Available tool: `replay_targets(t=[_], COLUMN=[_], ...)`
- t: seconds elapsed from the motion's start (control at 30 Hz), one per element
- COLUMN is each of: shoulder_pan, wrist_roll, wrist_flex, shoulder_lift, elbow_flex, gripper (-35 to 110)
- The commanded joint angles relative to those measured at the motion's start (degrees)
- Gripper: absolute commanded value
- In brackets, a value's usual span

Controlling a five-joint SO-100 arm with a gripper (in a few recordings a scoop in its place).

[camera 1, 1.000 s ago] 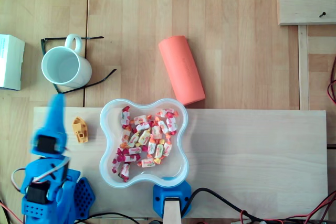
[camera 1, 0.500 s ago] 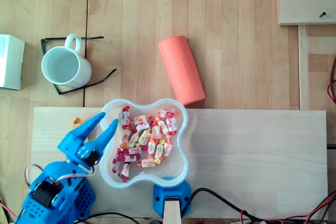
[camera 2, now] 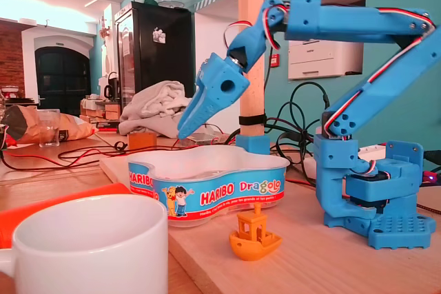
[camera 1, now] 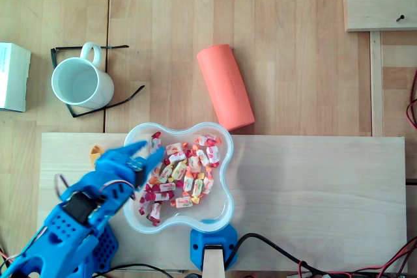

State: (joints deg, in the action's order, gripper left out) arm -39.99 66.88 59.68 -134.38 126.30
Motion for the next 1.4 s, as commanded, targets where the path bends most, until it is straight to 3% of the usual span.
replay_targets(t=[0.0,0.23,0.6,1.07,1.37], shoulder_pan=[-3.52,-7.29,-18.11,-21.53,-21.45], wrist_roll=[0.97,1.05,1.58,26.37,27.07], wrist_flex=[8.88,13.71,14.06,14.06,13.45], shoulder_lift=[1.23,1.32,1.32,1.23,1.32], elbow_flex=[-9.4,-18.98,-4.83,11.43,10.37], gripper=[18,18,18,18,18])
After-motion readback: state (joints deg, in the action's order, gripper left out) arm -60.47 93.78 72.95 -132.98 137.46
